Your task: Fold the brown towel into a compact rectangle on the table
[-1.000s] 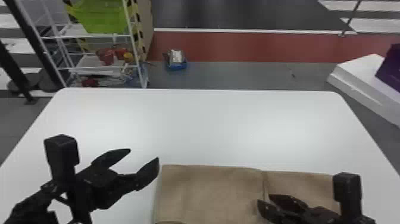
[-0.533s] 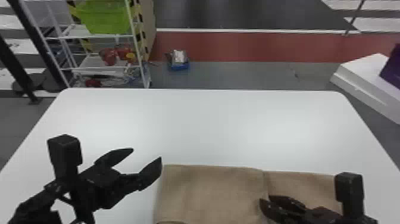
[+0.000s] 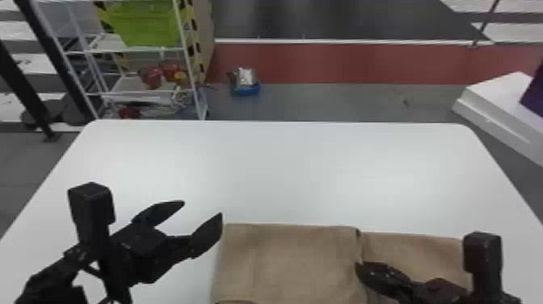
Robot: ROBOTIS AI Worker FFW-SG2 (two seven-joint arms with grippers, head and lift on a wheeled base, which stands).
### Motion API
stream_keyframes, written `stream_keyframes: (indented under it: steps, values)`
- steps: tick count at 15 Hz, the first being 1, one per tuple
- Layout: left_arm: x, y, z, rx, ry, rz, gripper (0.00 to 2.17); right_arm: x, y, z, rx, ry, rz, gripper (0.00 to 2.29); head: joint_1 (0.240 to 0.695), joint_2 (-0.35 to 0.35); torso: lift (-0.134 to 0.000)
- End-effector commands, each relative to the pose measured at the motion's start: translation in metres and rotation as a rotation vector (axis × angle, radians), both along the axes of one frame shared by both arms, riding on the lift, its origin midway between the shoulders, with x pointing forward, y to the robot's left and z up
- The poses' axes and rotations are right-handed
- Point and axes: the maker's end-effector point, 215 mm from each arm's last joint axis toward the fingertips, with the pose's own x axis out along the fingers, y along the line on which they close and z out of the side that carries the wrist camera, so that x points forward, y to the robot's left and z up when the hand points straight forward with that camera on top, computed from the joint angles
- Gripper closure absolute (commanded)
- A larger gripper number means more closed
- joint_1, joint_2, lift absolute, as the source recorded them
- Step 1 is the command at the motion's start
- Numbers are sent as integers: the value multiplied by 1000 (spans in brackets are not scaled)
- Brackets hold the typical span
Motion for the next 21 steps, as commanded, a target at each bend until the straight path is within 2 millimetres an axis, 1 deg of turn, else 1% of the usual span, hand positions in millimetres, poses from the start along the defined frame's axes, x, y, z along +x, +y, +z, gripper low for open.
stream_keyframes:
  steps: [1, 2, 5, 6, 8, 11, 13, 14, 16, 17, 18, 19, 20, 21]
  values:
    - [0, 3, 1, 2, -3, 7, 103, -5, 3, 2, 30, 5, 1, 1268, 695, 16, -123]
    - [-1, 4, 1, 4, -1, 9, 103, -9, 5, 3, 46, 11, 3, 1268, 695, 18, -123]
    - [-4, 8, 3, 8, -4, 12, 103, -13, 10, 18, 95, 11, 3, 1268, 695, 32, -123]
    - [-8, 13, 4, 15, -2, 21, 103, -14, 14, 25, 113, 12, 5, 1268, 695, 34, -123]
    - [-16, 24, 0, 27, 10, 39, 103, -18, 13, 36, 149, 20, 3, 1268, 695, 54, -123]
    - [-16, 24, 3, 26, 4, 39, 103, -25, -3, 55, 218, 30, -26, 1268, 695, 72, -123]
    - [-17, 22, 3, 25, 5, 36, 103, -33, -12, 72, 298, 39, -38, 1268, 695, 59, -123]
    - [-18, 21, 2, 25, 7, 34, 103, -35, -20, 76, 299, 39, -51, 1268, 695, 59, -123]
    - [-20, 19, -1, 26, 15, 32, 103, -35, -44, 75, 295, 39, -89, 1268, 695, 34, -123]
    - [-20, 19, -1, 27, 15, 31, 103, -32, -56, 70, 303, 44, -113, 1268, 695, 19, -123]
    - [-21, 17, -2, 27, 17, 29, 103, -29, -64, 63, 309, 53, -130, 1268, 695, 5, -123]
    - [-22, 15, -3, 26, 20, 25, 103, -27, -69, 53, 318, 71, -143, 1268, 695, -28, -123]
    - [-23, 14, -5, 30, 22, 25, 103, -26, -68, 52, 328, 69, -139, 1268, 695, -44, -123]
    - [-23, 15, -5, 36, 23, 27, 103, -26, -66, 56, 337, 58, -129, 1268, 695, -54, -123]
